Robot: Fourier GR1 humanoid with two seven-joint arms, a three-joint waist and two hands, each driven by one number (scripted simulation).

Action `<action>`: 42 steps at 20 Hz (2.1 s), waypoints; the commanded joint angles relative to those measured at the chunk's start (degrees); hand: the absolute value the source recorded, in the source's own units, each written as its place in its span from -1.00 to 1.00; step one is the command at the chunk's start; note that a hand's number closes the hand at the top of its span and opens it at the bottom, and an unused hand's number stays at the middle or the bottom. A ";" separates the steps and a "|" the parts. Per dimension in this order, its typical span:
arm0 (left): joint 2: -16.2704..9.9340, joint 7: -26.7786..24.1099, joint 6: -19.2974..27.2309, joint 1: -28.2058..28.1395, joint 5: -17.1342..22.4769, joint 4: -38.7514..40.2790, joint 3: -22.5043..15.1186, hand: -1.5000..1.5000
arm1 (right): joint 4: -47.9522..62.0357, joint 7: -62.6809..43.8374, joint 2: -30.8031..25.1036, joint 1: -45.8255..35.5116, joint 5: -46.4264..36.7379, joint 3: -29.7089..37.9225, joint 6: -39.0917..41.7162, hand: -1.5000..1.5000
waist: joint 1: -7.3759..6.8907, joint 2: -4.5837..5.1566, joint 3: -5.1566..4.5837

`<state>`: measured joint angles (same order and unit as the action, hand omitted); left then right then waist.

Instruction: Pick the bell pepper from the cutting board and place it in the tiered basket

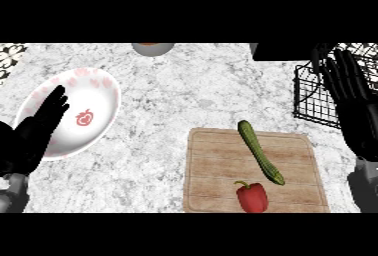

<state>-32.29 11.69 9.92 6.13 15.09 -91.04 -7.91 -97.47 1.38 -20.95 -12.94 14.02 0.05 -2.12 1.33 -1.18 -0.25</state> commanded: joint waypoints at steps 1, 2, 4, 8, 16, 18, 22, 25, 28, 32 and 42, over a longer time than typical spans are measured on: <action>1.10 -2.22 0.41 -1.84 -3.15 -1.91 1.77 0.00 | -4.07 2.03 2.41 5.68 -2.71 -0.09 -1.62 1.00 | -1.22 1.07 0.25; 2.36 -5.53 1.48 -0.17 -6.02 3.28 0.38 0.00 | -8.24 0.87 2.03 10.77 -1.60 -0.67 -0.86 1.00 | -0.50 1.07 0.23; 2.02 -6.51 4.44 2.42 -9.01 5.92 1.08 0.00 | -15.41 -1.68 6.31 14.16 -7.01 -5.79 -7.87 1.00 | 0.45 0.97 0.18; 0.28 -5.70 5.59 -1.90 -8.06 3.58 2.72 0.00 | -5.16 -4.46 -0.60 23.12 -17.42 5.03 -16.59 1.00 | 5.55 1.79 -0.62; 3.60 -6.57 6.59 -1.34 -10.68 4.79 0.23 0.00 | -31.01 -2.90 11.50 51.01 -30.19 -5.83 -28.38 -1.00 | 1.52 0.74 0.07; 3.13 -5.41 6.26 1.33 -10.37 4.58 1.14 0.00 | -34.51 -7.10 8.27 54.32 -35.35 -9.18 -25.50 -1.00 | 0.81 0.97 0.04; 3.82 -8.49 5.63 0.68 -11.05 6.22 0.26 0.00 | -38.91 -16.44 -1.08 59.05 -43.57 -9.93 -17.41 -1.00 | -0.44 1.64 -0.29; 4.71 -7.85 6.46 1.92 -12.41 6.86 -0.58 0.00 | -45.99 -24.71 -5.36 62.52 -47.53 -10.13 -11.83 -1.00 | -0.55 1.68 -0.19; 5.01 -10.11 5.87 0.01 -12.29 6.52 -0.73 0.00 | -47.76 -32.74 -8.15 60.98 -49.82 -11.83 -9.58 -1.00 | -2.07 1.82 -0.28; 6.29 -5.62 6.06 4.62 -12.96 6.71 -1.84 0.00 | -49.07 -45.71 -8.86 53.25 -50.98 -14.03 -8.75 -1.00 | -2.30 1.87 -0.16; 4.73 -8.23 3.13 3.53 -11.84 8.64 1.03 0.00 | -42.74 -74.59 -9.37 30.70 -52.55 -24.84 -0.96 -1.00 | -2.75 1.40 -0.04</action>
<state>-26.42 2.98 14.19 9.26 2.54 -82.90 -8.54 -134.91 -59.24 -30.45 23.00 -28.55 -20.01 -7.59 -1.62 0.44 -0.36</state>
